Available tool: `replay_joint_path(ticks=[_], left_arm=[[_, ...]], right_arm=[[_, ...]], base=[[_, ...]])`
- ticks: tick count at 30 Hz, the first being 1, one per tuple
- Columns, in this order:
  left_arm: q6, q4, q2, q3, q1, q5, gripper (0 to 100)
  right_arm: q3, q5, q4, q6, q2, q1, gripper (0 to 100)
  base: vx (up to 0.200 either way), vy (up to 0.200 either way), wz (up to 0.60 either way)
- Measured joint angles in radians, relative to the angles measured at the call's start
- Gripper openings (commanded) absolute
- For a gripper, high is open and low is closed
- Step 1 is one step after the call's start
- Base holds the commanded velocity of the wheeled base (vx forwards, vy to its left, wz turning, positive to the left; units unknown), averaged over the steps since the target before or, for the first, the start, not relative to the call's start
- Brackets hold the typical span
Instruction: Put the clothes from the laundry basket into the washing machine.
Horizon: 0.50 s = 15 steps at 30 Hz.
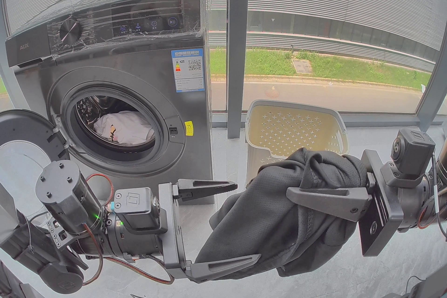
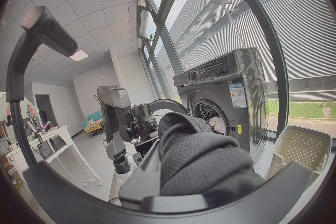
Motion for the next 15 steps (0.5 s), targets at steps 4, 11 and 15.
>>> replay_joint_path(ticks=[4,11,15], left_arm=[[0.0,-0.001,0.026,-0.012,-0.015,0.0,100],[-0.001,-0.002,0.086,-0.068,-0.03,0.002,100],[-0.005,-0.004,0.113,-0.089,-0.076,0.002,100]], right_arm=[[-0.016,0.0,0.0,0.001,0.008,0.017,0],[-0.042,-0.003,0.0,0.033,0.024,0.057,0],[-0.079,-0.003,0.0,0.036,0.046,0.067,0]], base=[[0.0,0.0,0.0],[0.0,0.0,0.0],[0.0,0.0,0.0]])
